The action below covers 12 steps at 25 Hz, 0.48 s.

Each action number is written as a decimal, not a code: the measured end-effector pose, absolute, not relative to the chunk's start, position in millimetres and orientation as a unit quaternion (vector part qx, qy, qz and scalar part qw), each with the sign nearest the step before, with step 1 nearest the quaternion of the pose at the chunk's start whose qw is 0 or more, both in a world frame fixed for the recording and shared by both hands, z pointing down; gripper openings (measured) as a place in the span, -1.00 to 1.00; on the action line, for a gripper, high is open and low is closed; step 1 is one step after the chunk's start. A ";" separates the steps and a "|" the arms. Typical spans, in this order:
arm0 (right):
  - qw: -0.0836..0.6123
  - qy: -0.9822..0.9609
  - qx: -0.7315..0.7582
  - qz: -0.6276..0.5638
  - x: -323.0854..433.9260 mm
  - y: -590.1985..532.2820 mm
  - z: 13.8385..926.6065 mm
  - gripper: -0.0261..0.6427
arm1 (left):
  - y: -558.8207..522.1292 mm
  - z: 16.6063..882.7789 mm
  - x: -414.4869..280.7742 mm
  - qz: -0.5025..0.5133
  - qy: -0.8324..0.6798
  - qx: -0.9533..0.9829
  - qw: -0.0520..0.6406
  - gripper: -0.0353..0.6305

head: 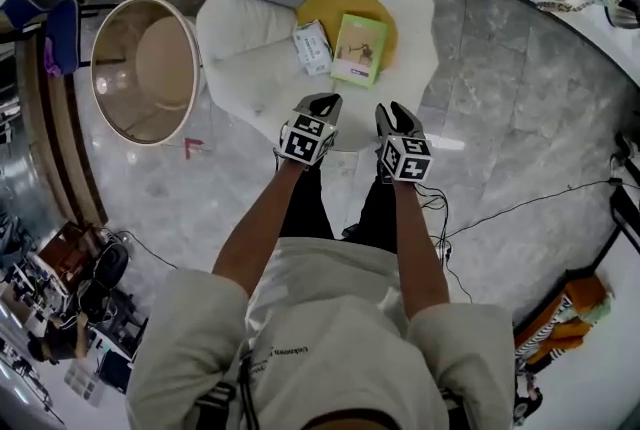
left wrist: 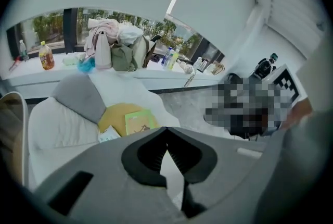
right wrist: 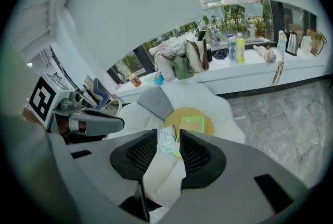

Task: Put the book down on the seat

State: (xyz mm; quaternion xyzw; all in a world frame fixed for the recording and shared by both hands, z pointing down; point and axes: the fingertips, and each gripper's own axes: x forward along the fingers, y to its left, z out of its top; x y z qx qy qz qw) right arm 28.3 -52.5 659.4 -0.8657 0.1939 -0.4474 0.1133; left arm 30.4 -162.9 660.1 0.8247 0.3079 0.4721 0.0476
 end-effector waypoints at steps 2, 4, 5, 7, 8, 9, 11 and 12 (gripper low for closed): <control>0.107 0.203 -0.868 -0.440 24.9 -60.6 636.4 -0.53 | -166.1 637.3 29.4 0.462 0.307 0.831 0.047 -0.87; 0.104 0.216 -0.868 -0.435 17.5 -68.1 615.8 -0.53 | -174.1 615.4 28.4 0.455 0.300 0.837 0.045 -0.87; 0.101 0.221 -0.867 -0.434 14.5 -68.5 606.1 -0.53 | -176.7 604.4 29.5 0.452 0.296 0.840 0.046 -0.87; 0.092 0.226 -0.868 -0.433 11.3 -61.8 588.8 -0.53 | -176.9 584.0 33.9 0.445 0.292 0.846 0.048 -0.87; 0.089 0.227 -0.868 -0.432 10.4 -56.9 581.4 -0.53 | -175.7 575.0 35.6 0.442 0.292 0.847 0.050 -0.87; 0.088 0.227 -0.869 -0.432 10.1 -52.6 574.8 -0.53 | -174.4 566.7 36.4 0.440 0.295 0.847 0.052 -0.87; 0.089 0.228 -0.869 -0.429 11.7 -45.7 562.2 -0.54 | -170.3 551.2 36.1 0.439 0.308 0.842 0.057 -0.87; 0.089 0.229 -0.870 -0.427 12.6 -42.8 555.9 -0.56 | -167.4 544.2 34.7 0.438 0.318 0.839 0.058 -0.87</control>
